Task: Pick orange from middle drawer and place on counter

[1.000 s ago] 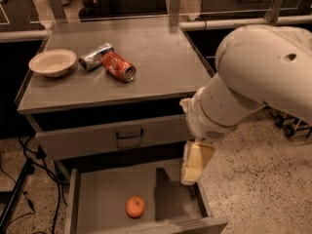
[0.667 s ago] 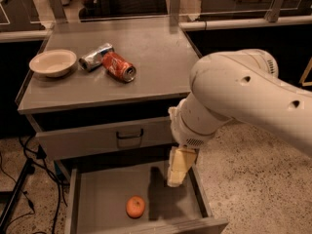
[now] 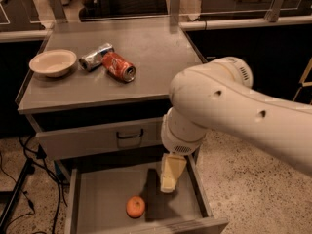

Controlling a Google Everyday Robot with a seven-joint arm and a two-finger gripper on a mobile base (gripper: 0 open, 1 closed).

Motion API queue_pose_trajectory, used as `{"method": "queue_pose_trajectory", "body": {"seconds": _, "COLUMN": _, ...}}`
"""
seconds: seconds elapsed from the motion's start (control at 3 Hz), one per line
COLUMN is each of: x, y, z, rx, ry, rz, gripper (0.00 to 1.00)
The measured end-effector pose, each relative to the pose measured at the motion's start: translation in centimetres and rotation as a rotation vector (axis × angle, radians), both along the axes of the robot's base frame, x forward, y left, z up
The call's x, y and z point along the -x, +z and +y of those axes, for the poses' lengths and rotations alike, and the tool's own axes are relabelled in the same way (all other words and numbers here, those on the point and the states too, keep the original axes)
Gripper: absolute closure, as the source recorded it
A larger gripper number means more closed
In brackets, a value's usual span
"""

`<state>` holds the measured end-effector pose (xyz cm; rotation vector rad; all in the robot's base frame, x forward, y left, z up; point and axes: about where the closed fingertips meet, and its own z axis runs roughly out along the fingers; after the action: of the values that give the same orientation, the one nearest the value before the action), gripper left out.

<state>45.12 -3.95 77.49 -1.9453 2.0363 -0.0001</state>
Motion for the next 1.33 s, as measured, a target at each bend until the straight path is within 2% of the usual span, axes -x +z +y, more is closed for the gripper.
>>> {"method": "queue_pose_trajectory", "body": {"seconds": 0.33, "x": -0.6, "y": -1.5, "z": 1.6, "rx": 0.076, "ry": 0.003, "rz": -0.017, "gripper": 0.00}}
{"method": "queue_pose_trajectory", "body": {"seconds": 0.67, "x": -0.9, "y": -1.4, "z": 1.5, "rx": 0.084, "ry": -0.007, "rz": -0.027, "gripper": 0.00}}
{"method": "queue_pose_trajectory", "body": {"seconds": 1.0, "x": -0.3, "y": -2.4, "z": 1.7, "rx": 0.043, "ry": -0.012, "rz": -0.002, "gripper": 0.00}}
{"method": "queue_pose_trajectory", "body": {"seconds": 1.33, "x": 0.2, "y": -5.2, "z": 2.9, "rx": -0.014, "ry": -0.024, "rz": 0.025, "gripper": 0.00}}
